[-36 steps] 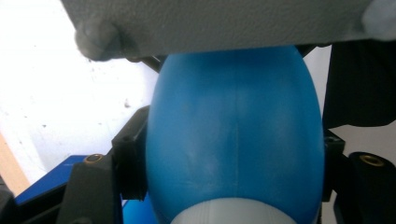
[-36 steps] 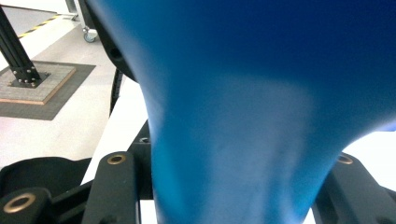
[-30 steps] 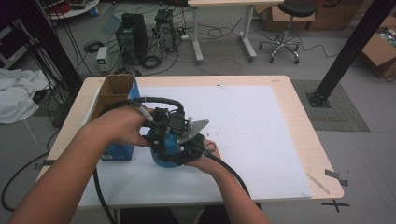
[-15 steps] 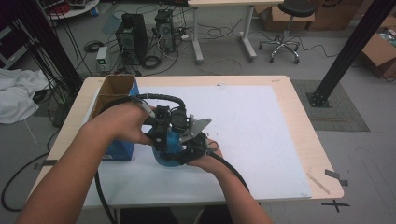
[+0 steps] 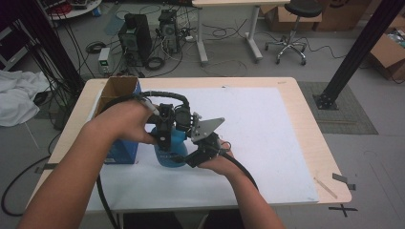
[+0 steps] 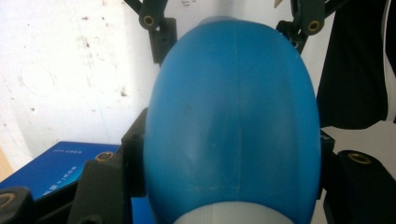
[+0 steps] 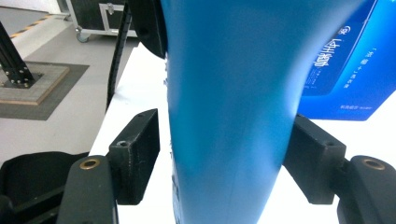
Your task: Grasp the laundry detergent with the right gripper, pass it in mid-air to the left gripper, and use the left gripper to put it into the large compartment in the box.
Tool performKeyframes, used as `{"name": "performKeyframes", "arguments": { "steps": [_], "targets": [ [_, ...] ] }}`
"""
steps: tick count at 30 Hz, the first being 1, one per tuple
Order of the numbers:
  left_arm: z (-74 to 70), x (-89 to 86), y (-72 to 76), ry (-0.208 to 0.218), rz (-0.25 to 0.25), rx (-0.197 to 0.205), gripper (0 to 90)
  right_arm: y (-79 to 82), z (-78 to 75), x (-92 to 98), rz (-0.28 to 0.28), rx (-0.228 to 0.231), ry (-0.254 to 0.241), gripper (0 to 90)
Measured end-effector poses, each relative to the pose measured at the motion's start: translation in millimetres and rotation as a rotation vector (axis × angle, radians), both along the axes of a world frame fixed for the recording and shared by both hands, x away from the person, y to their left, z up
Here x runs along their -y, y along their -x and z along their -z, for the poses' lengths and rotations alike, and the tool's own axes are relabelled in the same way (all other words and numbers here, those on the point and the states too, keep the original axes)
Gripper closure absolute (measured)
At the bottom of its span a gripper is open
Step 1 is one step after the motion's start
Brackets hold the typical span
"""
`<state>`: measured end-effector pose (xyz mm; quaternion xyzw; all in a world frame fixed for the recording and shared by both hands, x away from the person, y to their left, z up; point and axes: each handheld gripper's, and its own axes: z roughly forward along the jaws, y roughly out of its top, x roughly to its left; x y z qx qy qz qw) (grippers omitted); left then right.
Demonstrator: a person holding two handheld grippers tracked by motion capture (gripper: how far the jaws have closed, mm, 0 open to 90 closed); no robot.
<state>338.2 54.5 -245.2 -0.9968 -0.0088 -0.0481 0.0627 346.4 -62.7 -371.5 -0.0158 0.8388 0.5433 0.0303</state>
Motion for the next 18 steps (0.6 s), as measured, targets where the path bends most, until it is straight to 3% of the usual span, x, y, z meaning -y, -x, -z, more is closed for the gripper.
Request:
{"name": "performKeyframes", "arguments": {
  "steps": [7,13,18],
  "targets": [
    [-6.9,-1.5,2.9,0.002,-0.008,0.005,39.6,-1.6,-1.2,3.9,0.018,-0.013,0.019,22.6],
    [-18.1,-9.8,1.8,0.006,-0.05,-0.002,39.6,-2.5,-9.4,12.8,0.029,-0.012,0.056,13.7],
    [-34.1,-21.4,-4.1,-0.006,-0.126,0.002,39.5,-4.3,-24.6,23.7,0.035,-0.004,0.143,2.4]
  ]
}}
